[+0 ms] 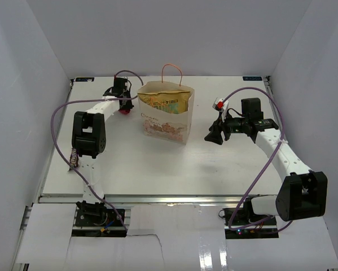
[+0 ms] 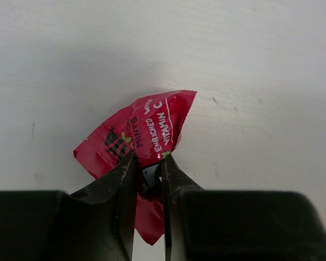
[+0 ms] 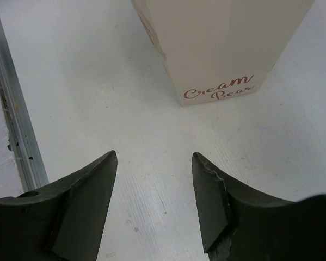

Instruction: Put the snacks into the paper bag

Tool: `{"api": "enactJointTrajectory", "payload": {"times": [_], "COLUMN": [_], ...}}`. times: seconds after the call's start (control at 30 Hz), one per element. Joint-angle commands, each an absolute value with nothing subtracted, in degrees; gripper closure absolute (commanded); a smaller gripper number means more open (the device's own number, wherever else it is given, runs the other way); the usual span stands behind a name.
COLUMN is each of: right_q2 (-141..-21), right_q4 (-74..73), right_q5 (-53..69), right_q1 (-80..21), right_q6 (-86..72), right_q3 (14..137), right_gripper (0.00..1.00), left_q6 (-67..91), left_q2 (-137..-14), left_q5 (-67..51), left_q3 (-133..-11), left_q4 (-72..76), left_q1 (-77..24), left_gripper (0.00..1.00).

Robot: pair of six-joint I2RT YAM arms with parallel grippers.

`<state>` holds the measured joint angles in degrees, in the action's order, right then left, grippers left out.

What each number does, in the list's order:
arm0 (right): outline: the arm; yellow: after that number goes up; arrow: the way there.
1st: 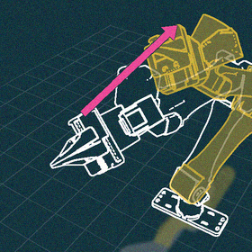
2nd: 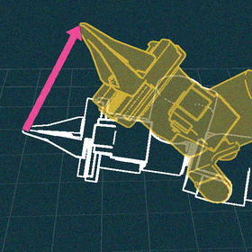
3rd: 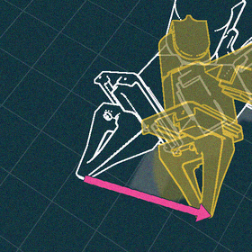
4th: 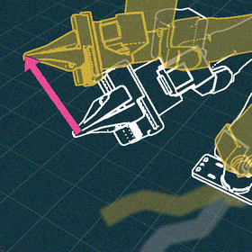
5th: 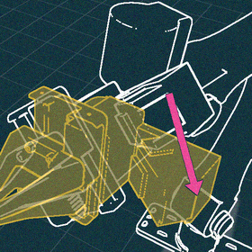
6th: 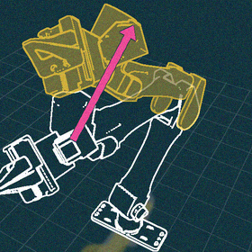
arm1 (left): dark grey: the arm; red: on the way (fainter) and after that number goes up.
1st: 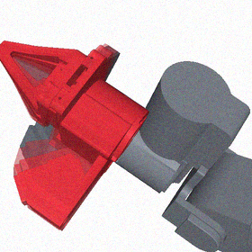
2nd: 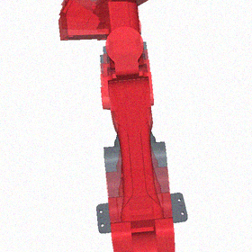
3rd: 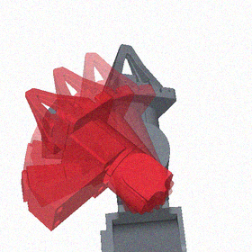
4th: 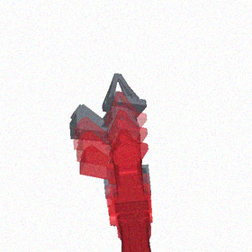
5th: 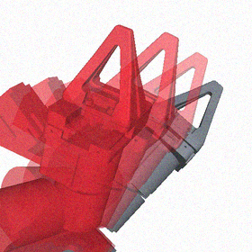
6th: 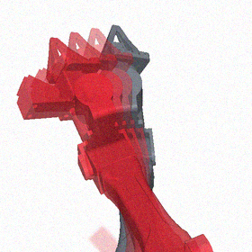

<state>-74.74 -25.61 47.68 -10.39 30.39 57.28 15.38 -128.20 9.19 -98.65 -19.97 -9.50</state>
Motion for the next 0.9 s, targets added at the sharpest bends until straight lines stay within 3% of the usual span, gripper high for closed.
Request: {"api": "enactJointTrajectory", "payload": {"times": [0.0,0.13,0.3,0.57,0.87], "right_q2": [-74.36,-74.09,-73.92,-74.09,-72.25], "right_q4": [-25.23,-25.22,-25.22,-25.23,-25.22], "right_q5": [47.90,48.16,48.78,50.10,49.83], "right_q1": [-9.76,-9.58,-9.49,-9.49,-9.49], "right_q6": [30.41,30.50,30.50,30.15,30.06], "right_q3": [58.54,58.18,58.18,58.80,57.84], "right_gripper": [0.37,0.37,0.37,0.37,0.37], "left_q6": [10.84,5.47,4.49,3.43,3.52], "left_q2": [-113.93,-101.10,-88.60,-84.99,-90.96], "left_q5": [-2.82,-20.33,-27.15,-33.54,-41.84], "left_q3": [-95.46,-87.73,-81.21,-84.19,-88.77], "left_q4": [-19.08,-12.95,-8.00,-9.31,-14.15], "left_q1": [-9.23,-9.05,-9.31,-11.50,-20.29], "left_gripper": [0.86,0.86,0.87,0.85,0.82]}}
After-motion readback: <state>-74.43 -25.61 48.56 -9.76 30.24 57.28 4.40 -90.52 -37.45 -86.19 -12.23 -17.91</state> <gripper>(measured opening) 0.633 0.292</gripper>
